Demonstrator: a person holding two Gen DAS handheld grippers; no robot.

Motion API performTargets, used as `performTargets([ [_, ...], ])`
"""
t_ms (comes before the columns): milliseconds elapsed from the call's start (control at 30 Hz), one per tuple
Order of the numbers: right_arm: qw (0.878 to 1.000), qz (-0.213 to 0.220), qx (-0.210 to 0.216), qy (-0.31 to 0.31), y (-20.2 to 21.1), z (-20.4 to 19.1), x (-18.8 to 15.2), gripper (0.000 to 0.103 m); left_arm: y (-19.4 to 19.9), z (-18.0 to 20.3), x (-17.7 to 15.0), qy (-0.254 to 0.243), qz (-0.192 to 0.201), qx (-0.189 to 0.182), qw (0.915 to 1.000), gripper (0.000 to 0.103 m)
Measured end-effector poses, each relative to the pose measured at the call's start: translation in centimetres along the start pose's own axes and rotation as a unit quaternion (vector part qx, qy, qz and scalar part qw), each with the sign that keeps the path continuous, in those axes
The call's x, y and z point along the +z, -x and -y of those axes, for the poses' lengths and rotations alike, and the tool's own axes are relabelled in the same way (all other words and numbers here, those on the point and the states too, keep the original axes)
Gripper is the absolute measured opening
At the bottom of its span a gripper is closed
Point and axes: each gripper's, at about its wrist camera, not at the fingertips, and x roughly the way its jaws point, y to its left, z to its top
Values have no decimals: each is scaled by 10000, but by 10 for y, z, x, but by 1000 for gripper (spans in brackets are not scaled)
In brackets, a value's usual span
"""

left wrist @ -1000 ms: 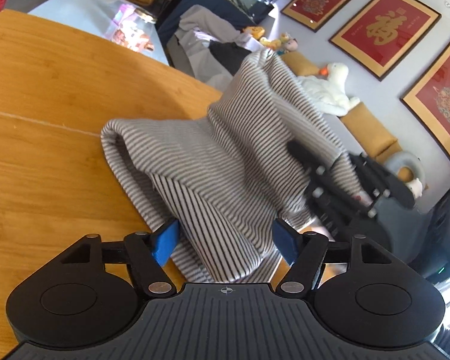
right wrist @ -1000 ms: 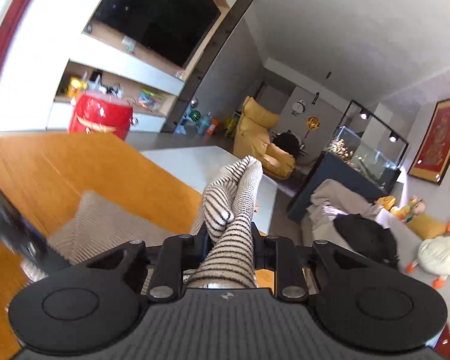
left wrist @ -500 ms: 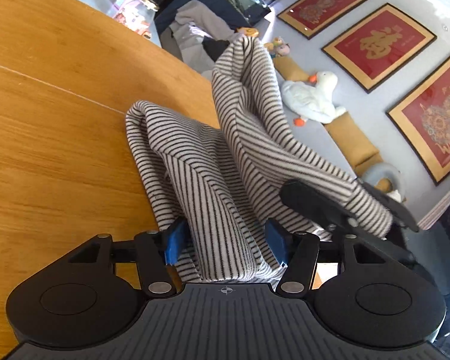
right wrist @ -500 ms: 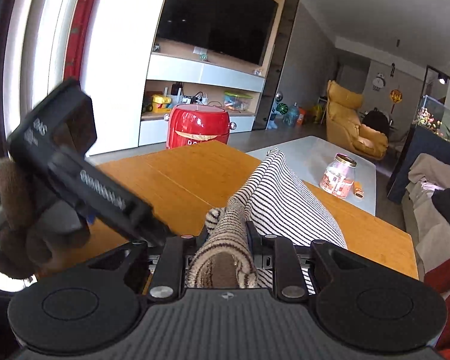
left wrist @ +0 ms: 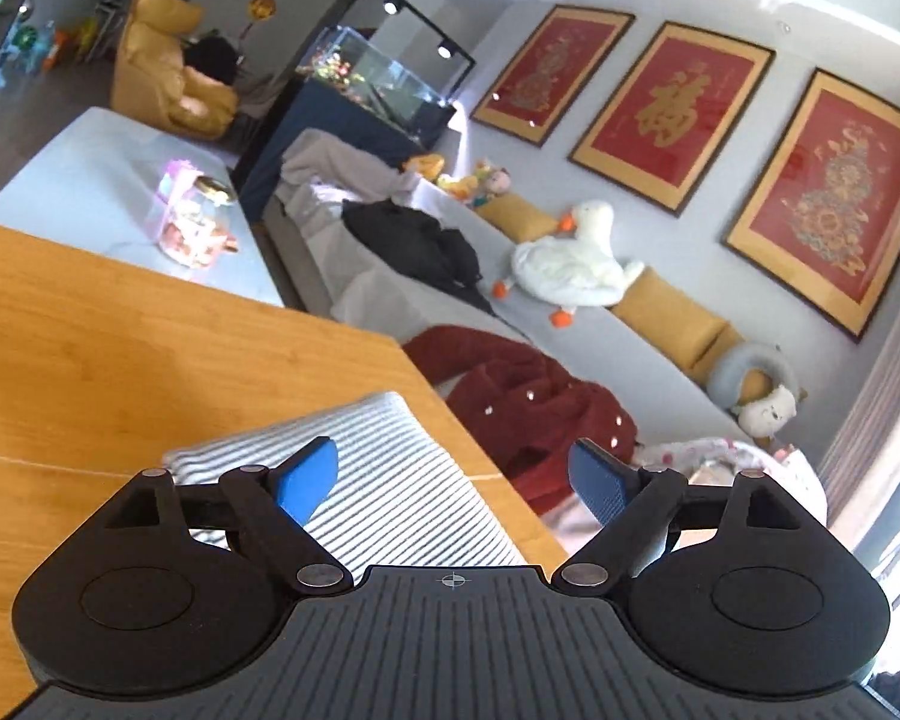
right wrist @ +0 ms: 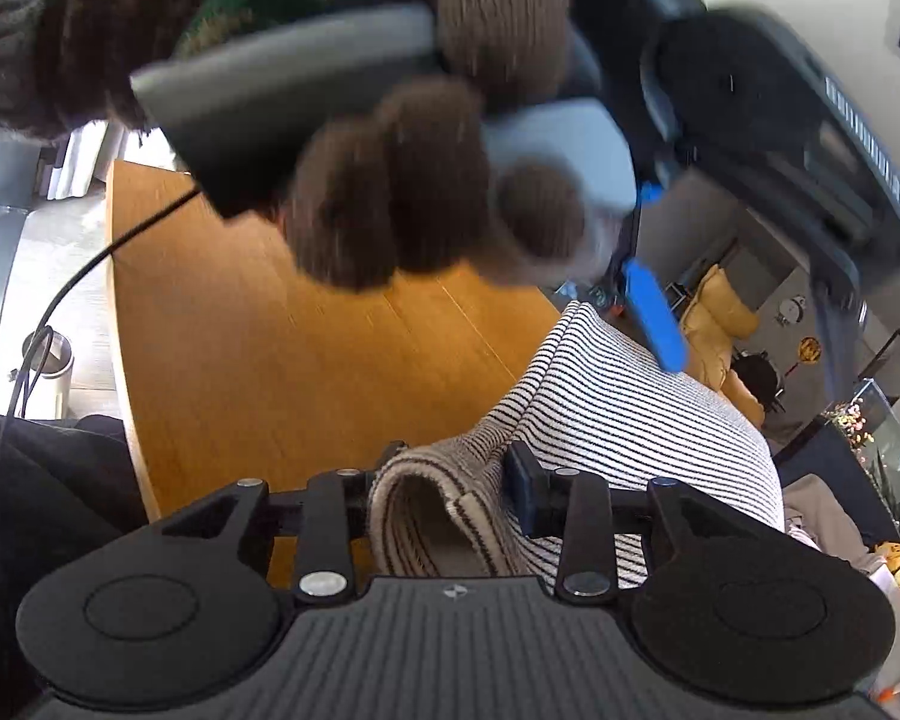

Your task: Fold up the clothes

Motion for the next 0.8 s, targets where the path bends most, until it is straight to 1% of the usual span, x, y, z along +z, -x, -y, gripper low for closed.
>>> performTargets([
  [33,9999,14,97,-79,2,3,0,41,-10,-3,-4,-32,-142,124,9998,88],
  [67,9993,59,273,-251,7,11,0,46,-18,-9,-10,-48,-249,235,9994,88],
  [133,9952,158,634,-722,18,35,-2,55,-18,-19,-20,-53,-249,228,9994,83],
  [167,9913,166,789,-1037,24,50,-4,64,-17,-24,-25,-54,-240,214,9995,83],
  [200,9863,175,933,-1351,30,66,-5,75,-15,-26,-27,-31,-219,191,9996,83],
  [233,9810,204,964,-1670,36,82,-8,80,-13,-28,-28,-20,-206,188,9996,83],
  [267,9749,235,990,-1983,43,97,-12,90,-13,-28,-28,-41,-201,186,9996,83],
  [300,9691,277,968,-2252,50,111,-16,96,-14,-28,-29,-86,-196,179,9996,83],
  [333,9623,330,938,-2531,57,125,-21,100,-15,-29,-30,-134,-192,171,9996,83],
  [367,9531,405,898,-2861,63,138,-28,103,-15,-30,-31,-117,-174,143,9997,84],
  [400,9428,472,858,-3187,69,152,-35,103,-15,-31,-31,-86,-153,110,9998,84],
  [500,9077,358,748,-4114,59,184,-53,103,-16,-36,-33,9,-90,12,10000,84],
  [533,8965,173,656,-4377,52,189,-62,103,-16,-38,-34,41,-69,-21,10000,84],
  [600,8829,-278,538,-4657,34,192,-86,103,-15,-42,-33,208,-35,-89,9997,84],
  [667,8801,-736,483,-4666,16,180,-101,103,-15,-43,-32,264,-46,-95,9996,84],
  [767,8643,-769,698,-4921,4,156,-114,103,-15,-43,-31,240,-71,-61,9997,84],
  [800,8542,-678,722,-5105,2,154,-116,103,-16,-43,-31,212,-75,-44,9997,84],
])
